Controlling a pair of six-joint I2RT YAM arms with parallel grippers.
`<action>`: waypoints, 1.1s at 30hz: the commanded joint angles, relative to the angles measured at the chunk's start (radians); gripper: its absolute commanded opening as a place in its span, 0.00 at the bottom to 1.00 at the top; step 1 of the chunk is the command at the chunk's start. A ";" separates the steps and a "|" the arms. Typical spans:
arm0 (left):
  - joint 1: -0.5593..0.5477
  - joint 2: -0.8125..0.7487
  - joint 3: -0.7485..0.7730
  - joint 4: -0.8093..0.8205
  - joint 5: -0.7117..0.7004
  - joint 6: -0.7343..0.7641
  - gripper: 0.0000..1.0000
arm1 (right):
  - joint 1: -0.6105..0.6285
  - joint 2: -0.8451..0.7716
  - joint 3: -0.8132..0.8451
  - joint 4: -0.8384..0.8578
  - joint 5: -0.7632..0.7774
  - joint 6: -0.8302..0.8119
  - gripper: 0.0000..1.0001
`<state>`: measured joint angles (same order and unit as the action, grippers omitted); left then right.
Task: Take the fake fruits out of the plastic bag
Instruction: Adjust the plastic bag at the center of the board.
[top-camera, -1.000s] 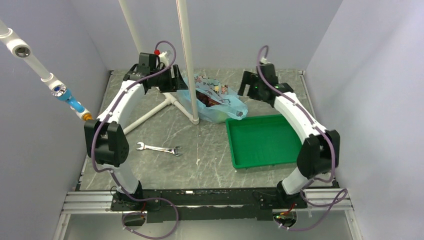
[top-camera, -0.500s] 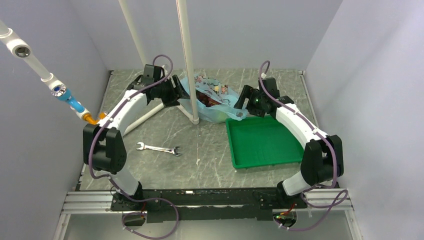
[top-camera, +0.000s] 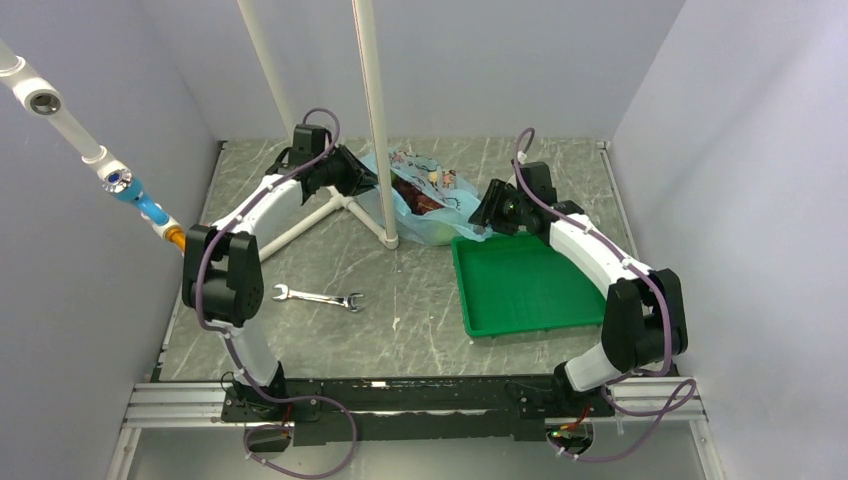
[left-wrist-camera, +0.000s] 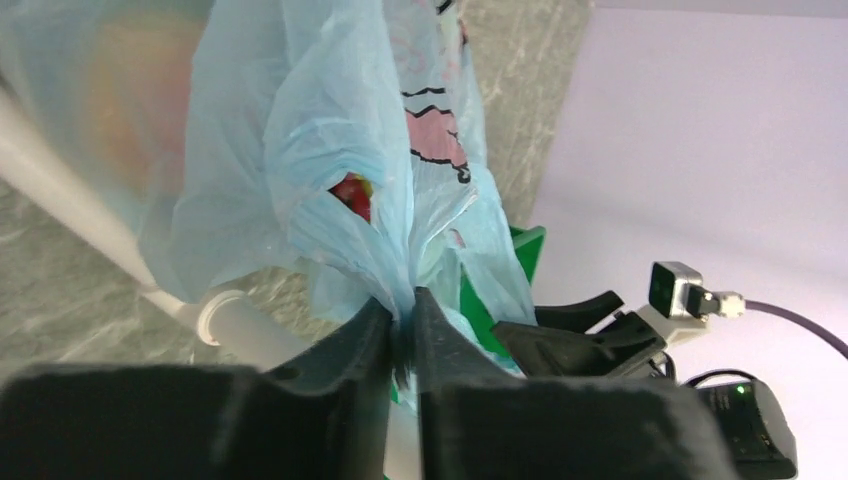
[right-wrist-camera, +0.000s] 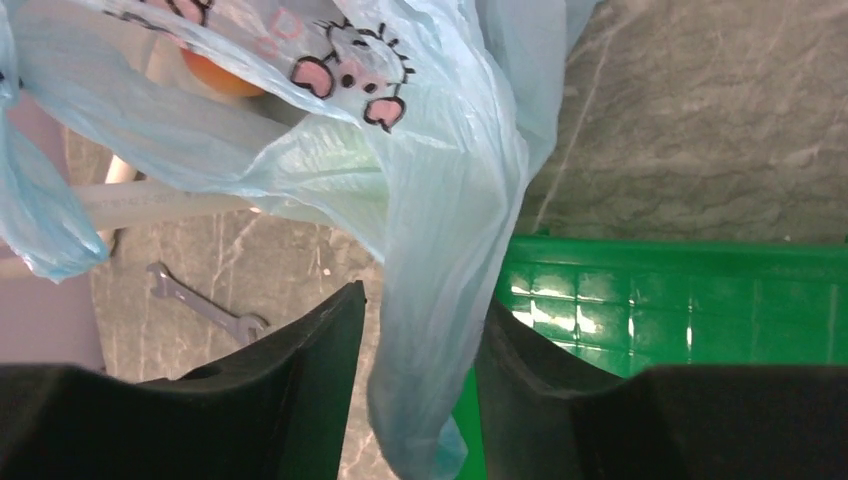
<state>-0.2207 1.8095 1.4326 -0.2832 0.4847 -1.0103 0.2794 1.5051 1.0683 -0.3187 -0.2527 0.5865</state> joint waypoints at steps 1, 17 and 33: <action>0.026 -0.030 0.003 0.136 0.085 -0.057 0.10 | 0.010 -0.016 0.011 0.097 0.027 -0.037 0.36; 0.192 0.126 0.163 0.602 0.321 -0.499 0.00 | -0.110 0.433 0.906 0.075 -0.062 -0.184 0.00; 0.217 -0.188 -0.060 0.139 0.255 0.135 0.66 | -0.070 0.294 0.668 0.042 -0.306 -0.214 0.08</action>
<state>-0.0025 1.8393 1.3518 0.1368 0.8268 -1.2400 0.1932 1.9469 1.7859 -0.3218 -0.5121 0.4042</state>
